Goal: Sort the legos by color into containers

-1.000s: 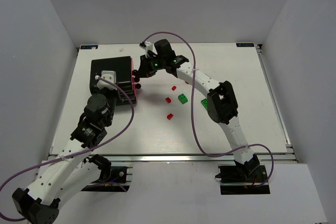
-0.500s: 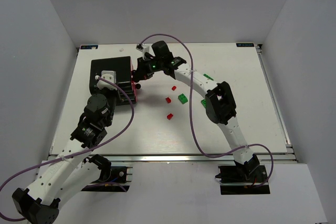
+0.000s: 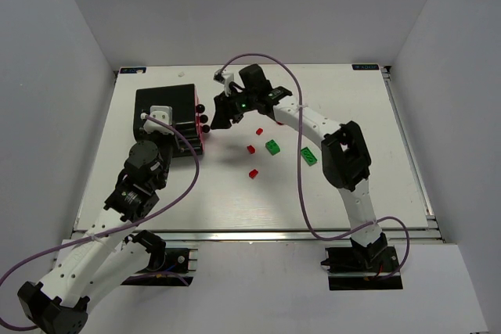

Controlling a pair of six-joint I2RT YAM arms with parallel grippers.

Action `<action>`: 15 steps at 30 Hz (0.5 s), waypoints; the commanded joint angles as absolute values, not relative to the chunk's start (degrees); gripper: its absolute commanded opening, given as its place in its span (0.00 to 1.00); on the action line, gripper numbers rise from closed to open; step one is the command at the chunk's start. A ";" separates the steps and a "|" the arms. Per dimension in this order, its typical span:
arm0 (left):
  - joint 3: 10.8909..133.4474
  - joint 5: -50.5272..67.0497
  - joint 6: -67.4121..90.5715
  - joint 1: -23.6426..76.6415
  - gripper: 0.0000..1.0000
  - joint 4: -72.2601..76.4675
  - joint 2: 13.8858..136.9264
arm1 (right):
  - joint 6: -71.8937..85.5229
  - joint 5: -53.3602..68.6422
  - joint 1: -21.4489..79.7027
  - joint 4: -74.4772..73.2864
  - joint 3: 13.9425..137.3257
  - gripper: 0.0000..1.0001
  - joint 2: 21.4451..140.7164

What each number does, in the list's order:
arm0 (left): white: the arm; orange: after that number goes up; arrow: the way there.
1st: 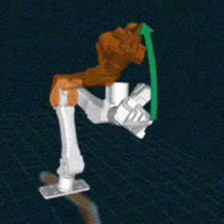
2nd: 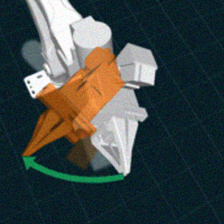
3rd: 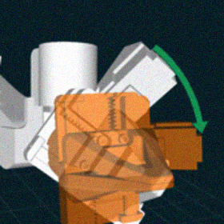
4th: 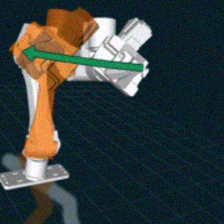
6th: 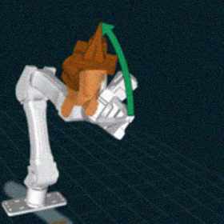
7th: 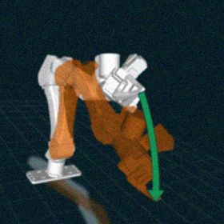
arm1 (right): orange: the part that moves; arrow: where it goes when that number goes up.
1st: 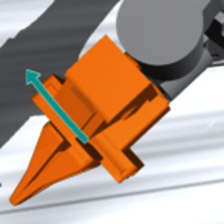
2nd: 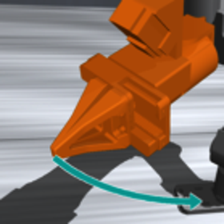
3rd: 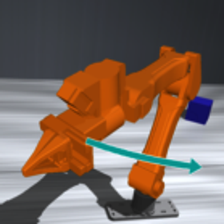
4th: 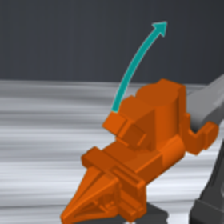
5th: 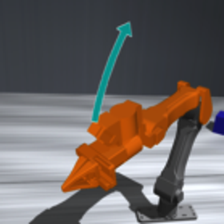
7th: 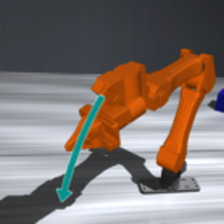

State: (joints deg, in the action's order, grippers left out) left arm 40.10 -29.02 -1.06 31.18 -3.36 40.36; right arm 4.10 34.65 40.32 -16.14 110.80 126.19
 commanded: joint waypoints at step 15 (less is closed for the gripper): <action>40.17 -29.62 -1.58 30.94 0.22 -2.02 40.43 | 17.13 50.62 35.25 -2.03 118.12 0.74 137.62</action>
